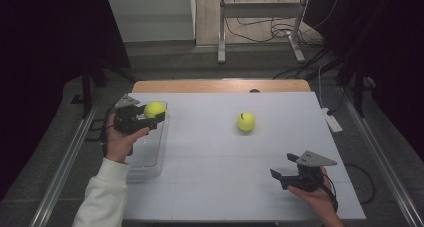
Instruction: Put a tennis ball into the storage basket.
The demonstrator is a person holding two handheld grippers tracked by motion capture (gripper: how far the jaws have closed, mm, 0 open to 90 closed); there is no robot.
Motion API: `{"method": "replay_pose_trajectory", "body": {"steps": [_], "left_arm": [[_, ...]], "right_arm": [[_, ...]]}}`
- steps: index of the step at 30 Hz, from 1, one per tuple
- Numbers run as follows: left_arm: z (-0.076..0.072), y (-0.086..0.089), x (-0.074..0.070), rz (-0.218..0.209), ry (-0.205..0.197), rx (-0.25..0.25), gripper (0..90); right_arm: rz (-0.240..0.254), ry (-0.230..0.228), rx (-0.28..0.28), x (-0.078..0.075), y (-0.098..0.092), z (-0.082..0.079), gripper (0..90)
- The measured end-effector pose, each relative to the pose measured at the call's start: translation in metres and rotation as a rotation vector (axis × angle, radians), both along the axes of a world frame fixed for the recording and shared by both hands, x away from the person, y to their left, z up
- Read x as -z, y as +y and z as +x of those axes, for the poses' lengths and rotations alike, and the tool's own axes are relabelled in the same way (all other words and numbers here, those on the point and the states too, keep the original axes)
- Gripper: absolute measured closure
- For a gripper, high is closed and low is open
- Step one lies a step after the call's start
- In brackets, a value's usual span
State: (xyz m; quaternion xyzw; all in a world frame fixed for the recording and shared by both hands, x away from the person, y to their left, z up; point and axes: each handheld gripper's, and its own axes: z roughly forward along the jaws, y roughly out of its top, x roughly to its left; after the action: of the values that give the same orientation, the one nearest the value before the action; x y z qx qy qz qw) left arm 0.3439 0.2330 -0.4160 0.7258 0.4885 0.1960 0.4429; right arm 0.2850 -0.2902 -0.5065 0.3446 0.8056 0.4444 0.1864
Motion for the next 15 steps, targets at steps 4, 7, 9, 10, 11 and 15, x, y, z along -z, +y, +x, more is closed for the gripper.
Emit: {"method": "replay_pose_trajectory", "body": {"steps": [4, 7, 9, 10, 11, 15], "left_arm": [[0.0015, 0.0020, 0.0009, 0.002, 0.004, -0.006, 27.2], [0.0024, 0.0038, 0.0011, 0.000, 0.004, -0.012, 27.2], [0.0028, 0.0053, 0.0010, -0.003, 0.004, -0.017, 27.2], [0.0031, 0.0061, 0.0009, -0.001, 0.003, -0.020, 27.2], [0.0034, 0.0068, 0.0010, 0.001, 0.003, -0.024, 27.2], [0.0049, 0.0098, 0.0015, -0.003, 0.005, -0.034, 27.2]], "right_arm": [[-0.002, 0.001, -0.001, 0.0003, 0.0003, 0.0002, 14.2], [0.000, 0.000, -0.002, 0.0002, 0.0002, 0.0002, 14.2], [0.000, 0.000, -0.002, 0.0002, 0.0001, 0.0002, 14.2], [0.000, 0.001, -0.002, 0.0003, 0.0002, 0.0002, 14.2], [0.000, 0.001, -0.002, 0.0003, 0.0002, 0.0002, 14.2], [0.000, 0.001, -0.003, 0.0004, 0.0003, 0.0003, 14.2]]}}
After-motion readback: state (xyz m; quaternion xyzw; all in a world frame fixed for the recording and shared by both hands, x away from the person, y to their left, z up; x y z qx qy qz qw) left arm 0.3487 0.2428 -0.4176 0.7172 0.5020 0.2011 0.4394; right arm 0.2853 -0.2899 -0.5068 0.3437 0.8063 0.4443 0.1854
